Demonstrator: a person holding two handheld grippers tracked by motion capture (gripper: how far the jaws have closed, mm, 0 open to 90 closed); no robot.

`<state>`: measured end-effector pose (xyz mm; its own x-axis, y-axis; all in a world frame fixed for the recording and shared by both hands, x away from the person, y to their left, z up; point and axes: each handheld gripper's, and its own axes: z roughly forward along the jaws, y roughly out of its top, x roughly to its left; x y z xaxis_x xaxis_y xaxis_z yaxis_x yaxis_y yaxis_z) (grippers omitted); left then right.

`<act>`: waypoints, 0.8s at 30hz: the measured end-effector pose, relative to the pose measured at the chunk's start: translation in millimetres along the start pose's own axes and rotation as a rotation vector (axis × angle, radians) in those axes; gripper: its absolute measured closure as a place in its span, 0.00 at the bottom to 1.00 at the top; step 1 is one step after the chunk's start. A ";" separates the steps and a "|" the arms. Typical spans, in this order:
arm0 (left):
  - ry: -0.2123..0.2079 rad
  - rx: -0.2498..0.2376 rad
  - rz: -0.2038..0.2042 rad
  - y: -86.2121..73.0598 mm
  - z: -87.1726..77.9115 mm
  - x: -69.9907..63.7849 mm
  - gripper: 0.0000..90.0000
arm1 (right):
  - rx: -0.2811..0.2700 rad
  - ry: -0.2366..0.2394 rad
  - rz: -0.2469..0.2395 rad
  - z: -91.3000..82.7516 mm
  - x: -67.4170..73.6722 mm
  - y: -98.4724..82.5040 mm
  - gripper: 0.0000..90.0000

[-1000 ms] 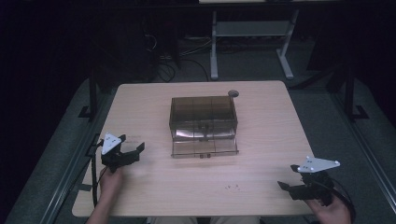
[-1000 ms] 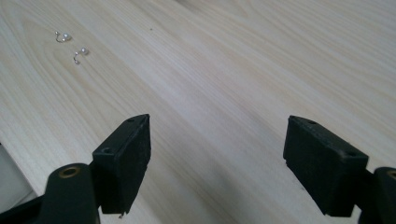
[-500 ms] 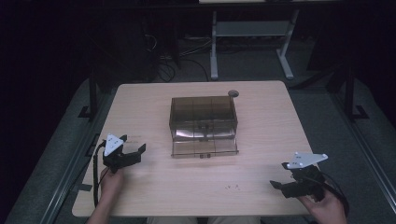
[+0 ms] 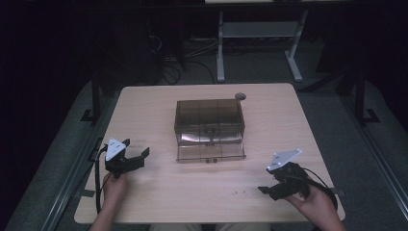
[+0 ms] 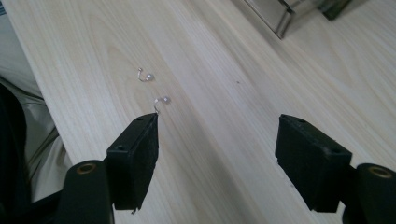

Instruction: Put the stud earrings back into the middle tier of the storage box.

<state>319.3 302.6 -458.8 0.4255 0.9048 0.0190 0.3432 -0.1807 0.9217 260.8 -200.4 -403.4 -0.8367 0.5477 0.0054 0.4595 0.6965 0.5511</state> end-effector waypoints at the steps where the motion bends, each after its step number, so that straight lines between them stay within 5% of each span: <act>1: 0.000 -0.001 0.001 0.0 0.0 0.0 0.14 | 0.007 0.006 -0.015 2.0 0.3 2.8 0.35; 12: 0.001 -0.001 -0.009 -0.2 -0.7 1.1 0.14 | 0.076 0.083 -0.086 27.7 1.9 23.1 0.47; 24: 0.001 -0.006 -0.018 -0.3 -1.3 2.5 0.14 | 0.155 0.117 -0.164 50.5 7.0 38.0 0.61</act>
<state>319.2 305.4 -458.5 0.4183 0.9083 0.0026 0.3461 -0.1621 0.9241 287.4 -146.7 -424.6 -0.9283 0.3708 0.0281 0.3478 0.8392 0.4180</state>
